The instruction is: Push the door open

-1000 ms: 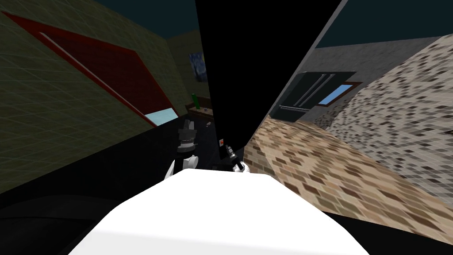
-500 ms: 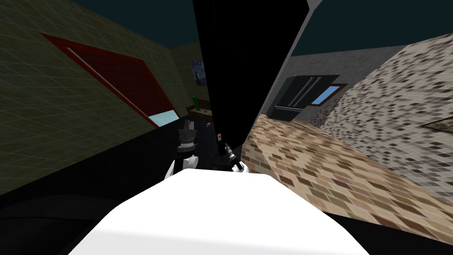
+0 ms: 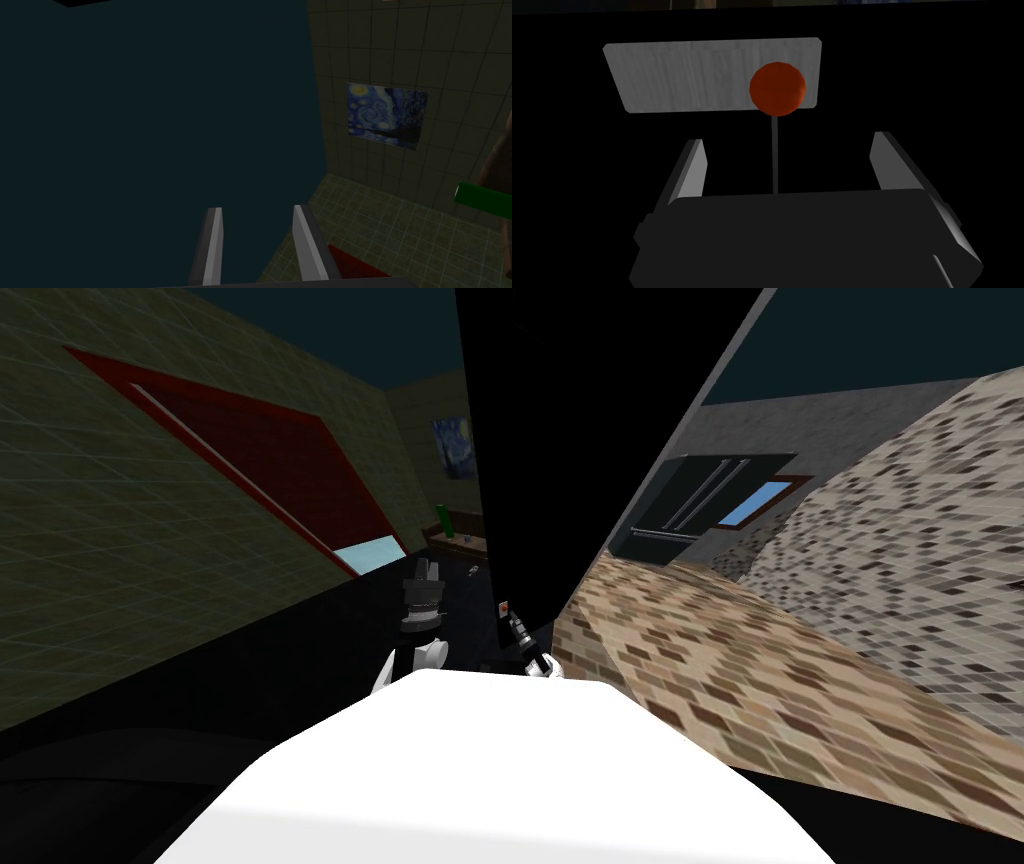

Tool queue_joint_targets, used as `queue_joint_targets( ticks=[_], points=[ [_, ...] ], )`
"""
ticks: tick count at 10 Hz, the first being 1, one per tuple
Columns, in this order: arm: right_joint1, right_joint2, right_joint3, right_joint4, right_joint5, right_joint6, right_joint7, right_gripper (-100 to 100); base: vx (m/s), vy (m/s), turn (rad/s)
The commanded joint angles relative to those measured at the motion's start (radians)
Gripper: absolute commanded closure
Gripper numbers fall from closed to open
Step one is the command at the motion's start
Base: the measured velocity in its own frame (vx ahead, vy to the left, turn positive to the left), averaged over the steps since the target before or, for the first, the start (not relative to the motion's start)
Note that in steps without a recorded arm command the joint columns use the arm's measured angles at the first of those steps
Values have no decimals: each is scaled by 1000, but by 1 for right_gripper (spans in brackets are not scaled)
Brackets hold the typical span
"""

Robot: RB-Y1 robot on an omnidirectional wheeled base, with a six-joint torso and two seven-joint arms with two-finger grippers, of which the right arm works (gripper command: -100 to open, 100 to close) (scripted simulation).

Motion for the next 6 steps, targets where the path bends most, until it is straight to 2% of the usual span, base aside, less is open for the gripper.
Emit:
queue_joint_targets(
  ticks=[1, 2, 3, 4, 6],
  points=[
    [-1, 5, -5, 6, -1, -7, 3, -100, 240, 173, 36],
    [-1, 9, -8, 9, -1, -11, 5, -100, 214, 163, 22],
    [-1, 6, -6, 7, -1, -8, 4, -100, 94, 68, -5],
    [-1, 6, -6, 7, -1, -8, 4, 100, -15, -10, -10],
    [-1, 6, -6, 7, -1, -8, 4, 100, -33, -24, 13]
  ],
)
